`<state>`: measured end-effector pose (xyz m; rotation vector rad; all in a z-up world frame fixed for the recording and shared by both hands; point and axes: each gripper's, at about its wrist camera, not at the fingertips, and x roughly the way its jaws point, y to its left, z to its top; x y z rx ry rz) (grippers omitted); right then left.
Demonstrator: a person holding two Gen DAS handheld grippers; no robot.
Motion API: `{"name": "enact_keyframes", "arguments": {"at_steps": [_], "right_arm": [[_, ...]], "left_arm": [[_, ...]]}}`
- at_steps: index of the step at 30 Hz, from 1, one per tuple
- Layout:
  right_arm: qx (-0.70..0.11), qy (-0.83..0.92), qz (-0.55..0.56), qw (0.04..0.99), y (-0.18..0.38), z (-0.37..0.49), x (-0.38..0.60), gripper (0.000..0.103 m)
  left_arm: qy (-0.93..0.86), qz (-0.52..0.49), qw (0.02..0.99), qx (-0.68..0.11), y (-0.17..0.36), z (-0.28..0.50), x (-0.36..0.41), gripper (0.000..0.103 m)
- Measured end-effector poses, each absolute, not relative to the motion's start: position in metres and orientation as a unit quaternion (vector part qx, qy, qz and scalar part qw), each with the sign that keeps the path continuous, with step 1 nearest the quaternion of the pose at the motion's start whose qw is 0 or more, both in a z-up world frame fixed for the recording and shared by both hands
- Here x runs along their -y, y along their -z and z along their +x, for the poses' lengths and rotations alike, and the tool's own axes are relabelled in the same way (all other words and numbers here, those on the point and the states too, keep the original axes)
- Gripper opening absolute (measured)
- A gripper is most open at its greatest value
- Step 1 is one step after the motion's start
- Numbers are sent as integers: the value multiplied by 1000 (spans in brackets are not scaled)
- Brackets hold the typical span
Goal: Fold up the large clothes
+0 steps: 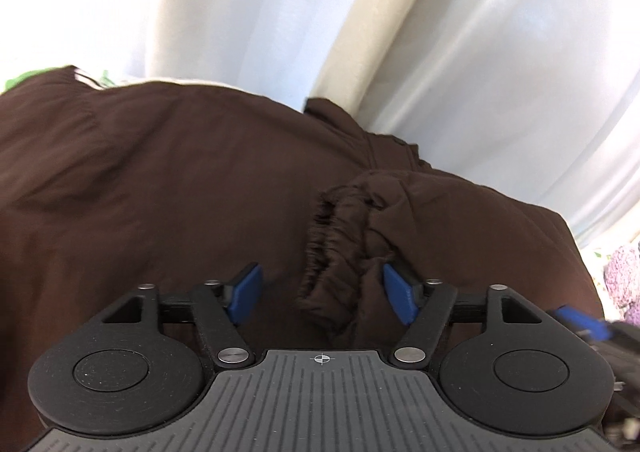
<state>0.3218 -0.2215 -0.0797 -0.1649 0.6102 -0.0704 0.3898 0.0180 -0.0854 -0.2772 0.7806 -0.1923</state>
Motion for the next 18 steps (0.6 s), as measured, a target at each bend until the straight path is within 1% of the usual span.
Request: {"name": "enact_keyframes", "arguments": {"at_steps": [4,8,11,14,18], "right_arm": [[-305,47,-88,947,93,328,222,27],[-318,62,-118,939,86,331,205,27],[-293,25,-103,950,68,327,182,27],[-271,-11,-115,956,60,331,146,27],[-298,-36,-127,945,78,355,110,27]], "left_arm": [[74,-163,913,-365,73,371,-50,80],[46,-233,906,-351,61,345,-100,82],[25,-280,900,-334,53,324,-141,85],[-8,-314,894,-320,48,309,-178,90],[-50,-341,886,-309,52,296,-221,92]]}}
